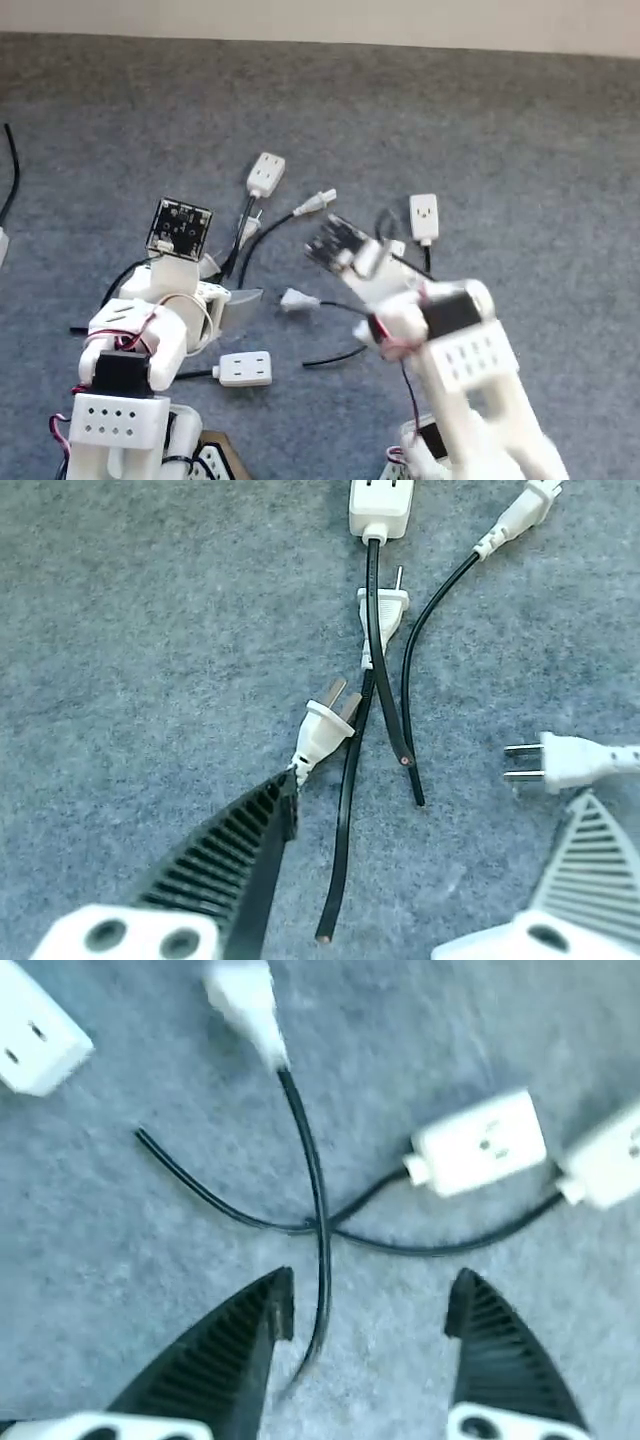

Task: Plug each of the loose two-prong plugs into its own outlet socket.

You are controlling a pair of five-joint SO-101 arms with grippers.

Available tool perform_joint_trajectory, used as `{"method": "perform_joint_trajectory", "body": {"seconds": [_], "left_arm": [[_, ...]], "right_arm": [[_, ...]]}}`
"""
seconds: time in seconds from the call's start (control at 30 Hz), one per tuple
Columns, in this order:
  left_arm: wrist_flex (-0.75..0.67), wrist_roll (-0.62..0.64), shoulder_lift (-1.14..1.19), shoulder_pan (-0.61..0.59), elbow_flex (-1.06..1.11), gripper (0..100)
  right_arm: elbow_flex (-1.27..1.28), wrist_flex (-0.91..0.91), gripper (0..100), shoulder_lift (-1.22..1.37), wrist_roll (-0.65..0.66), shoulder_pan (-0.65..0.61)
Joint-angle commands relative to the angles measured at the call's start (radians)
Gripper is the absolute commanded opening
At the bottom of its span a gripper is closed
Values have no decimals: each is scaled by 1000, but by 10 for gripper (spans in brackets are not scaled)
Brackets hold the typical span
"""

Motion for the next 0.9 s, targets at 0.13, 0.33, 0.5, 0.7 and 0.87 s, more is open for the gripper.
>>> {"method": "perform_joint_trajectory", "body": {"seconds": [0.13, 0.33, 0.5, 0.7, 0.87], "left_arm": [[-6, 12, 2, -84, -44, 389], [-6, 12, 2, -122, -41, 389], [-3, 12, 2, -125, -39, 389], [-8, 11, 2, -124, -25, 389], [-8, 11, 2, -124, -25, 389]], "right_arm": [[-384, -7, 261, 501, 14, -94], [-389, -142, 261, 737, 114, -182], [-390, -278, 261, 823, 112, -205], [-389, -321, 261, 837, 112, -214], [-297, -426, 261, 839, 121, -216]]}}
